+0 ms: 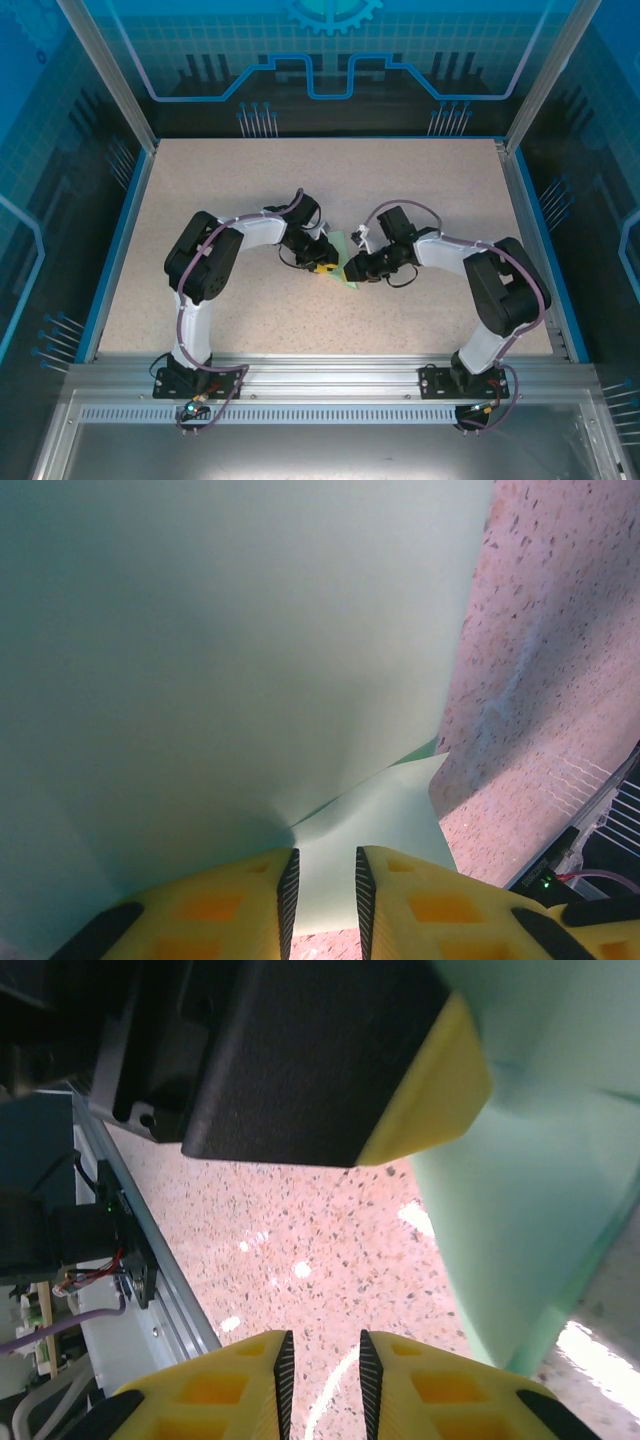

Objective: Fold a paper plane with a square sheet of paper (fold left side to right side)
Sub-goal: Third fold the triangle at the center of the table.

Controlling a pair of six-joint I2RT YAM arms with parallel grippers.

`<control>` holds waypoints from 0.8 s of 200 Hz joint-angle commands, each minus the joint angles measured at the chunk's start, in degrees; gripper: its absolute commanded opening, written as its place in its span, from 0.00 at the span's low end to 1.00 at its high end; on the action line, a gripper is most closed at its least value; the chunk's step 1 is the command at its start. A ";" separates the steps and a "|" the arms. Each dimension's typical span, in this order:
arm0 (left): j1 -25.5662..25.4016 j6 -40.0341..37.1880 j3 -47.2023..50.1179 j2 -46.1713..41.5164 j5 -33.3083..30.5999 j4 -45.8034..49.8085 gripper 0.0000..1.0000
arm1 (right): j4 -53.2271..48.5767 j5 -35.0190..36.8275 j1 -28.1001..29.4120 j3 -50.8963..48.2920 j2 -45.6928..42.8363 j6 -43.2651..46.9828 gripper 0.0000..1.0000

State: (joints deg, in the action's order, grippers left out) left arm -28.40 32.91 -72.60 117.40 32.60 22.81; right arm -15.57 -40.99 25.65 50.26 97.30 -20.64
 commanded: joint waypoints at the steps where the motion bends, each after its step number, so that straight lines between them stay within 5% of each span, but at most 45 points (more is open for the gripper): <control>1: -0.55 -1.20 -0.31 3.25 -4.36 2.64 0.27 | -1.56 -1.03 0.89 1.86 2.26 -0.71 0.26; 160: -0.54 -1.64 -1.30 3.72 -4.64 3.56 0.26 | -3.83 4.35 0.92 1.80 8.14 -0.89 0.26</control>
State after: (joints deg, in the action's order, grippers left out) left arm -28.47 32.69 -73.78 117.95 32.36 24.34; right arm -17.12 -37.54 25.96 51.09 103.90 -21.04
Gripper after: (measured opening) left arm 0.266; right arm 0.257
